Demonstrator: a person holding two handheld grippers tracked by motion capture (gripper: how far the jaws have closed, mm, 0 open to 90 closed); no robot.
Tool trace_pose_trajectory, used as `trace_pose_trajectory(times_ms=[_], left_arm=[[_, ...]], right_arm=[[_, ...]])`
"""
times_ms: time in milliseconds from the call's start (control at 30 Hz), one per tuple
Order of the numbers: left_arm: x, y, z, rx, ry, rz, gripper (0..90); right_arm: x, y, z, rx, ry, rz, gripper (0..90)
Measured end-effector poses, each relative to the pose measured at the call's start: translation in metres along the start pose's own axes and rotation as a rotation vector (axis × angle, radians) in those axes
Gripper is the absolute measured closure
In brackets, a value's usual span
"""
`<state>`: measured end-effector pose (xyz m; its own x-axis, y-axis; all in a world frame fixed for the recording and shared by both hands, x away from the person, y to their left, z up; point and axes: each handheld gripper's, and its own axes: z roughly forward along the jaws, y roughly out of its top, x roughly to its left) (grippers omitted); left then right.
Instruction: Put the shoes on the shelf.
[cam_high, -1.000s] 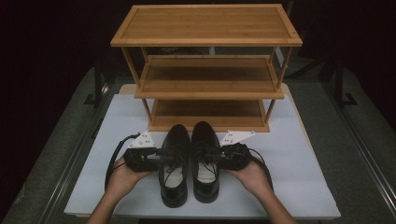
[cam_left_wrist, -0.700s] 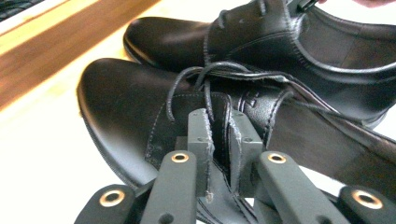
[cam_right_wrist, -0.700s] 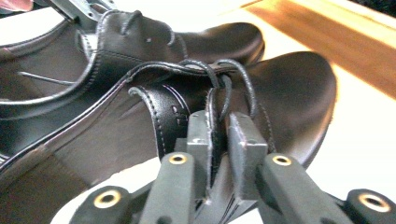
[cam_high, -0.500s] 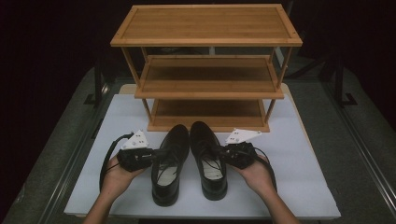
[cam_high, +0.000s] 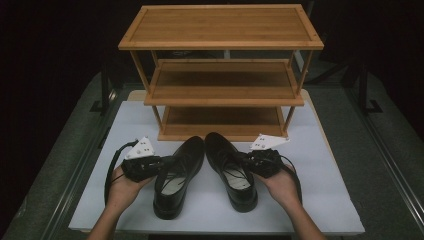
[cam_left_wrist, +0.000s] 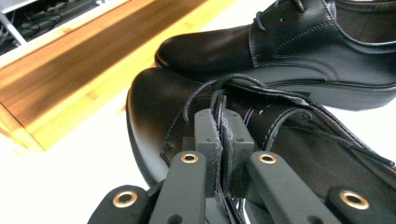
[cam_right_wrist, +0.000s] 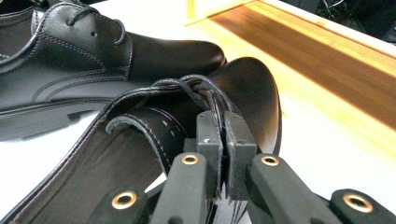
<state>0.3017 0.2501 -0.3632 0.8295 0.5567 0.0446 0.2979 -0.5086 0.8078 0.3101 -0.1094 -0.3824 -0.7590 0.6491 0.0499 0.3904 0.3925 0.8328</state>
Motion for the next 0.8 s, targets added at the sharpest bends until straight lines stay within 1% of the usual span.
trace_pose_trajectory(times_ms=[167, 233, 433, 500, 600, 733, 800], left_arm=[[0.001, 0.008, 0.005, -0.005, -0.005, -0.003, 87.1], [0.002, 0.012, 0.008, -0.015, -0.005, -0.007, 87.1], [0.010, 0.030, 0.019, -0.036, -0.003, -0.015, 87.1], [0.012, 0.037, 0.024, -0.039, 0.000, -0.015, 87.0], [0.016, 0.045, 0.032, -0.031, 0.007, -0.005, 87.0], [0.022, 0.054, 0.045, -0.025, 0.026, 0.000, 87.0], [0.027, 0.057, 0.052, -0.022, 0.037, -0.009, 87.0]], right_arm=[[-0.008, 0.000, -0.008, -0.003, -0.017, 0.009, 86.4], [-0.011, 0.001, -0.011, -0.006, -0.023, 0.012, 86.4], [-0.026, 0.008, -0.020, -0.035, -0.051, 0.035, 86.4], [-0.031, 0.010, -0.022, -0.043, -0.063, 0.033, 86.4], [-0.039, 0.014, -0.021, -0.044, -0.082, 0.039, 86.4], [-0.051, 0.019, -0.015, -0.039, -0.103, 0.048, 86.4], [-0.057, 0.021, -0.011, -0.034, -0.113, 0.043, 86.4]])
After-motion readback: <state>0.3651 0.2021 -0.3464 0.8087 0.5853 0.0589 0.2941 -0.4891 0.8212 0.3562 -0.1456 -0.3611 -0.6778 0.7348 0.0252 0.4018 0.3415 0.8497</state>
